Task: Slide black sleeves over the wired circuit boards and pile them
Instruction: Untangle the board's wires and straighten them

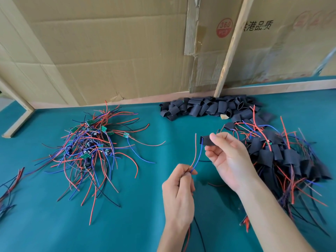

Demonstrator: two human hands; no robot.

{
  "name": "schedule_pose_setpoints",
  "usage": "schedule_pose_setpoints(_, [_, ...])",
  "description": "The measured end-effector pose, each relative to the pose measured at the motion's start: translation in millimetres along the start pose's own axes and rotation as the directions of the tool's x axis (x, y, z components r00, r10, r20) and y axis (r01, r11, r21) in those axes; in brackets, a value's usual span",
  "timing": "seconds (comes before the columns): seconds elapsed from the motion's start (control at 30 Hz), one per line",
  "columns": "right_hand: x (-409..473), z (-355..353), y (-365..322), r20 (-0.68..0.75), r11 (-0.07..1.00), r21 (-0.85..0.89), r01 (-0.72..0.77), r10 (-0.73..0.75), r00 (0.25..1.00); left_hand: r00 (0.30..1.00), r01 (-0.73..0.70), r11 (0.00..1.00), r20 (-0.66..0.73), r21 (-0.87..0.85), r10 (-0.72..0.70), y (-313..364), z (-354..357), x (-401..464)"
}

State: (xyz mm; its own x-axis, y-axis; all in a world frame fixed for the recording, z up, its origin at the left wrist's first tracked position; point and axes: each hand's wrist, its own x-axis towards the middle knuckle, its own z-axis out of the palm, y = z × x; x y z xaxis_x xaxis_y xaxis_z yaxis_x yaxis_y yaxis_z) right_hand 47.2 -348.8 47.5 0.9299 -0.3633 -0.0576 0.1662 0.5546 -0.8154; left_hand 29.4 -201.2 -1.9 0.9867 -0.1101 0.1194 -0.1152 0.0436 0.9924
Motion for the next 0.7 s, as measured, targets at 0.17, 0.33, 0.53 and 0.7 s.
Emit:
schedule_pose_setpoints(0.17, [1,-3,-5,0.009,1.000,0.005,-0.002,0.002,1.000,1.000,0.015,0.999,0.010,0.038,-0.015,4,1,-2])
schedule_pose_setpoints(0.33, [1,-7,-11,0.068,0.997,-0.066,0.039,-0.035,0.997,1.000,0.026,0.998,-0.002,0.063,-0.026,7,1,-3])
schedule_pose_setpoints(0.53, [3,-13,-17,0.081,0.995,-0.070,0.077,-0.071,0.994,1.000,0.022,0.996,0.001,0.089,-0.022,5,1,-3])
schedule_pose_setpoints(0.7, [4,-16,-21,0.094,0.984,-0.174,0.050,-0.034,0.995,1.000,0.026,0.995,0.001,0.099,-0.026,5,1,-2])
